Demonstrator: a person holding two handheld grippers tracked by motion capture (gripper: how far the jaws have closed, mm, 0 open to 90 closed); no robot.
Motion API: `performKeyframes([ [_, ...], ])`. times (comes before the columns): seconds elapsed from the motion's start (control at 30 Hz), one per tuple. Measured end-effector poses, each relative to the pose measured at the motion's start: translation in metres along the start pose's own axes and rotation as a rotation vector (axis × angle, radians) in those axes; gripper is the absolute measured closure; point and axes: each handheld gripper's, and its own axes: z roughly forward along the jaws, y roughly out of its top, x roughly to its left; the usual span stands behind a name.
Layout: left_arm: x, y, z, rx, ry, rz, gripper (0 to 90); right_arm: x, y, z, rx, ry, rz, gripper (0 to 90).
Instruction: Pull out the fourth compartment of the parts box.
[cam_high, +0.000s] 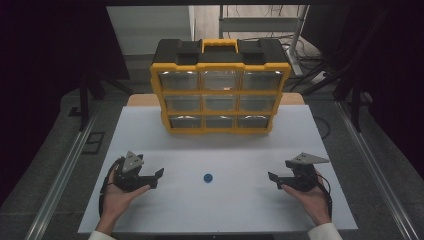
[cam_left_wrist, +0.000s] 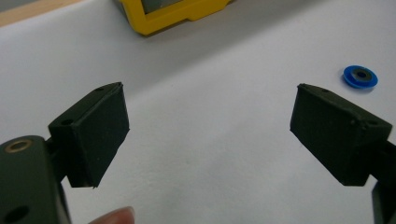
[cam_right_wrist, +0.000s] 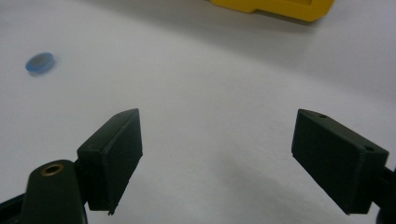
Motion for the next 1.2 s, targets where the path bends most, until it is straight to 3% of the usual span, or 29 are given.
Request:
performKeyframes([
  [0.13,-0.006,0.004,0.001,-0.01,0.008,0.028,12.2,-0.002,-0.001,-0.002,-0.016,0.01,0.019,16.2],
  [0.23,-0.012,0.008,0.003,-0.012,0.02,0.083,11.9,-0.002,-0.003,-0.004,-0.02,0.016,0.036,16.2],
  [0.47,-0.02,0.013,0.007,0.001,0.038,0.155,11.6,0.0,-0.006,-0.005,-0.012,0.005,0.035,16.1],
  [0.87,-0.034,0.015,0.0,-0.027,0.105,0.275,11.6,0.0,-0.006,-0.003,-0.005,-0.008,0.028,16.2],
  [1.03,-0.041,0.016,0.002,-0.016,0.156,0.355,11.5,-0.001,-0.005,0.0,0.007,-0.013,0.015,16.1],
  [1.2,-0.051,0.015,0.004,-0.007,0.181,0.433,11.5,0.0,-0.005,-0.001,0.008,-0.021,0.011,16.1],
])
